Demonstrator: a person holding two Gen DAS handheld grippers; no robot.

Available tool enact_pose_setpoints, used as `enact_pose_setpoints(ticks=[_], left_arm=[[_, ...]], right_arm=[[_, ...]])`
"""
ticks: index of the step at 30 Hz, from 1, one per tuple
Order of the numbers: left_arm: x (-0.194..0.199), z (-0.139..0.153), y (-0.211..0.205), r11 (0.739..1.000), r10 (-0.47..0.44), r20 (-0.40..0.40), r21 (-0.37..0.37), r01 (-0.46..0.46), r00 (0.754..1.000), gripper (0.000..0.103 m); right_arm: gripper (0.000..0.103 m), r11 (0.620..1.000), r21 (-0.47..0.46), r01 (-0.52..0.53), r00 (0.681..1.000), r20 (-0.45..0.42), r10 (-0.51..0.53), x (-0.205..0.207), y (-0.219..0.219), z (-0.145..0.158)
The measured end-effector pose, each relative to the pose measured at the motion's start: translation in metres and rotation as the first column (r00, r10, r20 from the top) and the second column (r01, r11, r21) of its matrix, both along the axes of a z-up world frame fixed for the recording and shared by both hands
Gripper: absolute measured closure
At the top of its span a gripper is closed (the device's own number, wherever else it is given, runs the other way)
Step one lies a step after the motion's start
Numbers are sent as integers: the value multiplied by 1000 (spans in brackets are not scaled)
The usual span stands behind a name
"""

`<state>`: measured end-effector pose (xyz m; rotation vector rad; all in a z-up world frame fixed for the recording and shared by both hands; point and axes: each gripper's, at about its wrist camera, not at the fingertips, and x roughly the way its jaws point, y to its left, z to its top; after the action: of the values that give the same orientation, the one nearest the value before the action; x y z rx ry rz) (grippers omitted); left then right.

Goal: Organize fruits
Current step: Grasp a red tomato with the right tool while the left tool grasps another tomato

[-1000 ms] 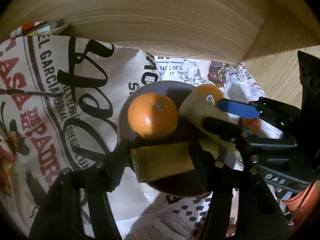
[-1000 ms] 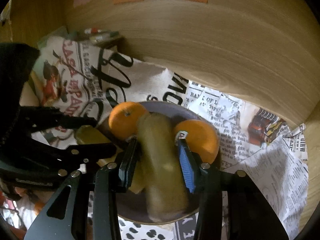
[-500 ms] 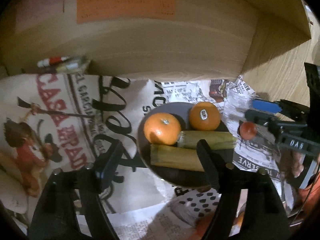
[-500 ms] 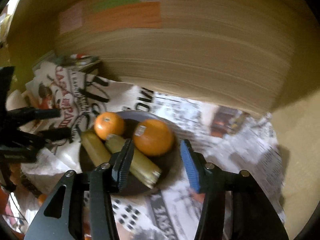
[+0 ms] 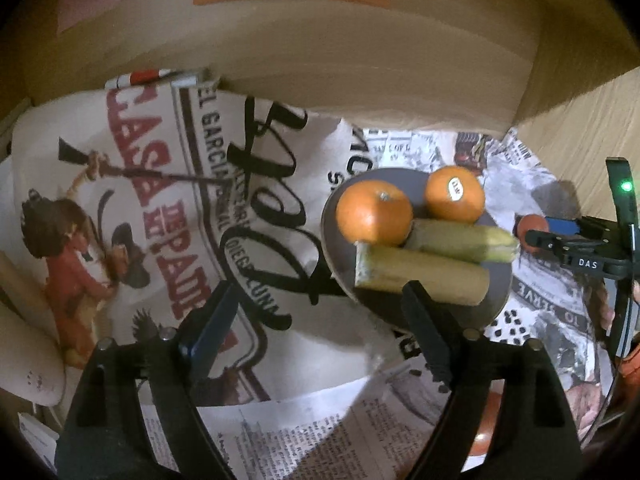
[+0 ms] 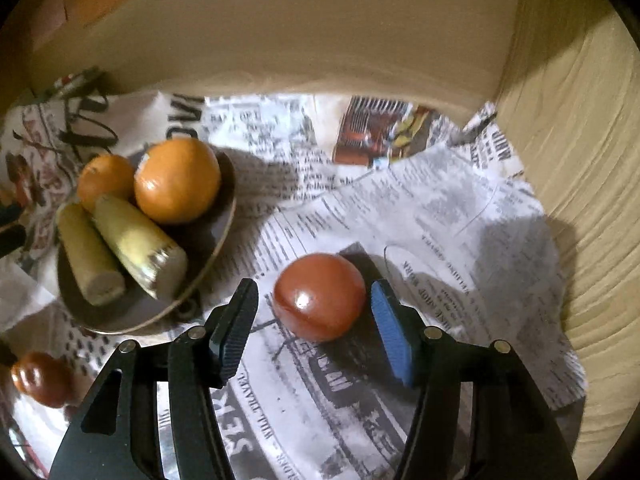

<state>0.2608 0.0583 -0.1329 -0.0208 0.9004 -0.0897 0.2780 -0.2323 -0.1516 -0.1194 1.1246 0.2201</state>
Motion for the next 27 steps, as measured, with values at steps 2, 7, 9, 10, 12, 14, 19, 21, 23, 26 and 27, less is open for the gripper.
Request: enact_pose_setpoints(ticks=[2,7,9,10,12,14,19,21,23,26,27], left_arm=[[0,-4,0,1000,-1,-10,2,1,1000,19],[-3,-9,-1,1000,-10,-32,-9,9,999,19],[-5,-10,-4,1000,-18,-38,-11,18,999,19],[-6,-9,-6,1000,-23,-39,-10,23,999,19],[-11,-8,-10,999,-36,-39,-14,36,999,19],[-16,-6,-15,999,-51,-38,-19,51,998,19],[-33,-3,-28,996,-89,-42,-34,87,995,18],[-42,-2,-34,994,-100,-45,-43,98,994,18],[-51,-2,-42,992,-115,-47,-47,113,992,18],[-60,-4,-52,990,-132,-49,-48,130,990,18],[-63,-5,-54,989,-139,-52,-49,137,989,18]], right_arm=[[48,1000,1,0,1000,-14,0,2,0,-6],[57,1000,-6,-3,999,-38,3,7,1,-15],[58,1000,0,1,999,-34,-1,5,0,-12],[58,1000,4,1,999,-33,0,4,0,-10],[58,1000,15,-1,1000,-24,2,0,0,-5],[58,1000,23,-7,1000,-6,8,-7,3,3],[58,997,57,-45,997,59,42,-31,14,32],[58,995,72,-64,995,84,58,-42,20,43],[58,993,83,-85,991,108,76,-54,25,54],[58,989,93,-111,987,130,98,-65,31,61],[58,988,97,-118,985,136,105,-71,33,64]])
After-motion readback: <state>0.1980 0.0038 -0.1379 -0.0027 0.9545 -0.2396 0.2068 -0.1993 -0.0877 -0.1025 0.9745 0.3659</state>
